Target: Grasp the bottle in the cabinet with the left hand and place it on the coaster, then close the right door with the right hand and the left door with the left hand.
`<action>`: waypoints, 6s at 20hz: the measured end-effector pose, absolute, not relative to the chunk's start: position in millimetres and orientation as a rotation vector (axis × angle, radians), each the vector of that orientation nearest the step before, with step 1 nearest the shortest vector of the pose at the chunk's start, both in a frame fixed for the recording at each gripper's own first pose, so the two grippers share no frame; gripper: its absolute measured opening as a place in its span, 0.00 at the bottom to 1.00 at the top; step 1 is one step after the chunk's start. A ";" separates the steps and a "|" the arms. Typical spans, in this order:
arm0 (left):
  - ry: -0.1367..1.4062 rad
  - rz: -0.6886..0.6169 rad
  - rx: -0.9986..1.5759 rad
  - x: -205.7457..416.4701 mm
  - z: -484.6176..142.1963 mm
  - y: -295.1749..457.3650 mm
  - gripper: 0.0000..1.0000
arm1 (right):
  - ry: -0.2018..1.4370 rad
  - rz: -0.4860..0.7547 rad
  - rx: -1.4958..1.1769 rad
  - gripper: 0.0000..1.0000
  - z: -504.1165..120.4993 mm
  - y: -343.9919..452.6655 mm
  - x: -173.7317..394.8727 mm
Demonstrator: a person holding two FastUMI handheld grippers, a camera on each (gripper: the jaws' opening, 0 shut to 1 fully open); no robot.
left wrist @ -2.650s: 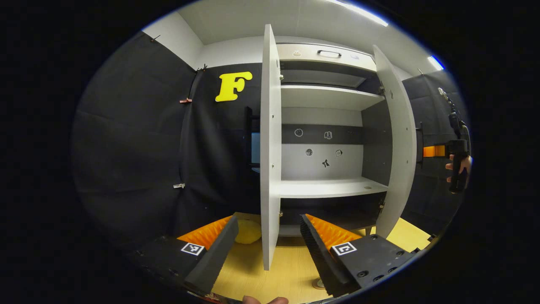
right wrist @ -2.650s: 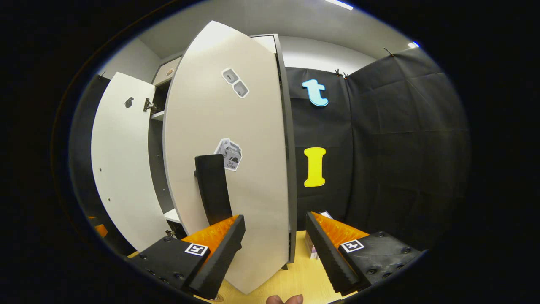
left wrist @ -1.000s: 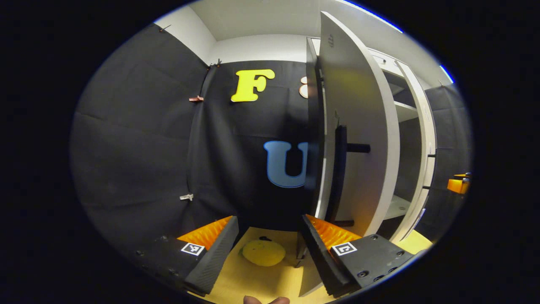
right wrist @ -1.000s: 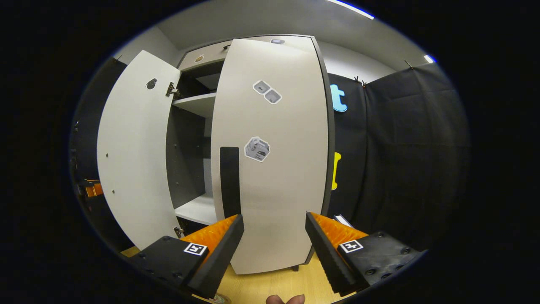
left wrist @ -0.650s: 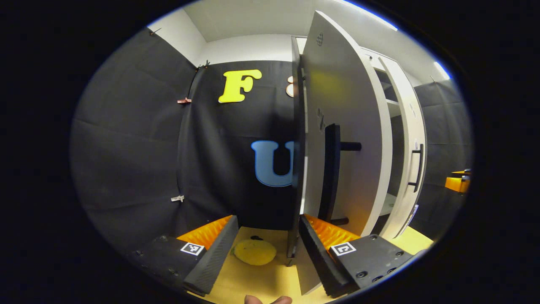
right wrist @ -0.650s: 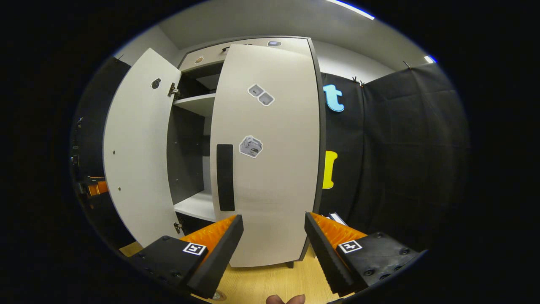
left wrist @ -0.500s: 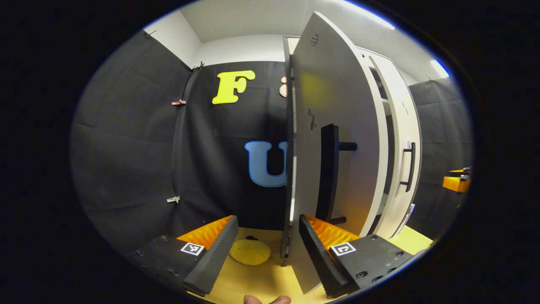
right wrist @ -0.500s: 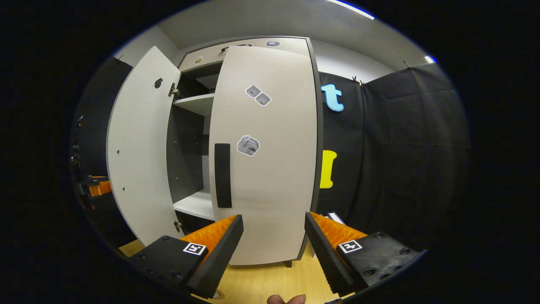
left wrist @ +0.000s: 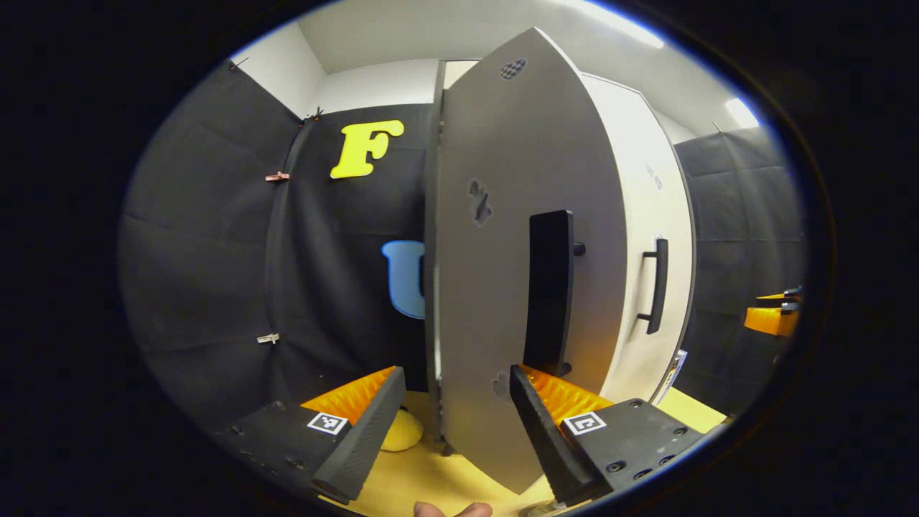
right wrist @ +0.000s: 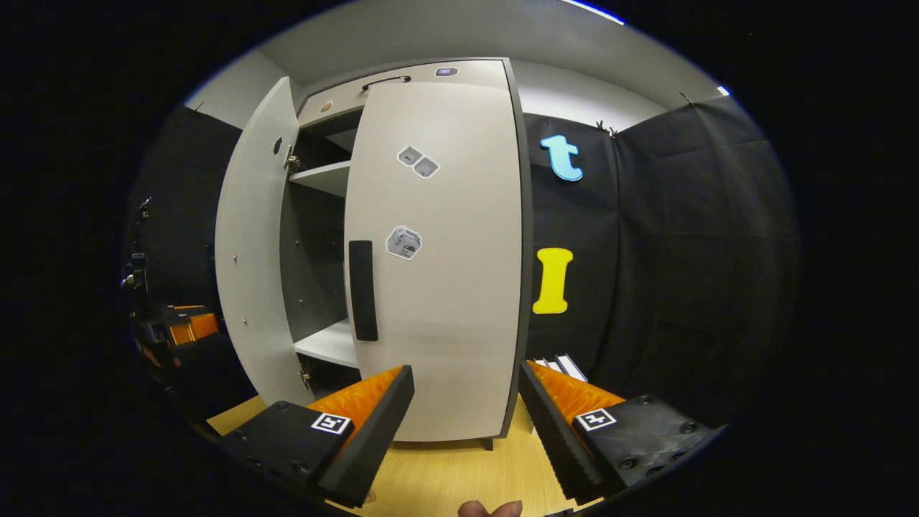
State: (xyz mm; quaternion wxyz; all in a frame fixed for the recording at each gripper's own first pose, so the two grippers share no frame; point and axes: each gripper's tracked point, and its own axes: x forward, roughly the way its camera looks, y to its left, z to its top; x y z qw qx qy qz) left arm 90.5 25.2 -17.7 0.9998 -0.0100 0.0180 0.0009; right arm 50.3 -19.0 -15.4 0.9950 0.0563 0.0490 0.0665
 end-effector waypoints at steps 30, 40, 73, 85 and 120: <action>0.001 -0.028 0.023 104.3 0.1 -50.6 0.92 | 0.065 0.125 0.126 0.97 7.5 -35.5 32.9; -0.009 0.002 0.019 33.0 24.9 -6.8 0.92 | 0.046 0.166 0.127 0.97 19.8 6.0 26.8; -0.014 0.030 -0.020 -24.1 15.7 44.6 0.92 | 0.024 0.192 0.112 0.97 31.2 50.7 17.5; -0.014 0.037 -0.022 -14.8 15.1 51.5 0.92 | 0.024 0.199 0.107 0.97 31.6 59.4 25.7; -0.032 0.042 -0.012 -25.0 23.8 54.4 0.92 | 0.003 0.203 0.106 0.97 41.3 62.3 15.3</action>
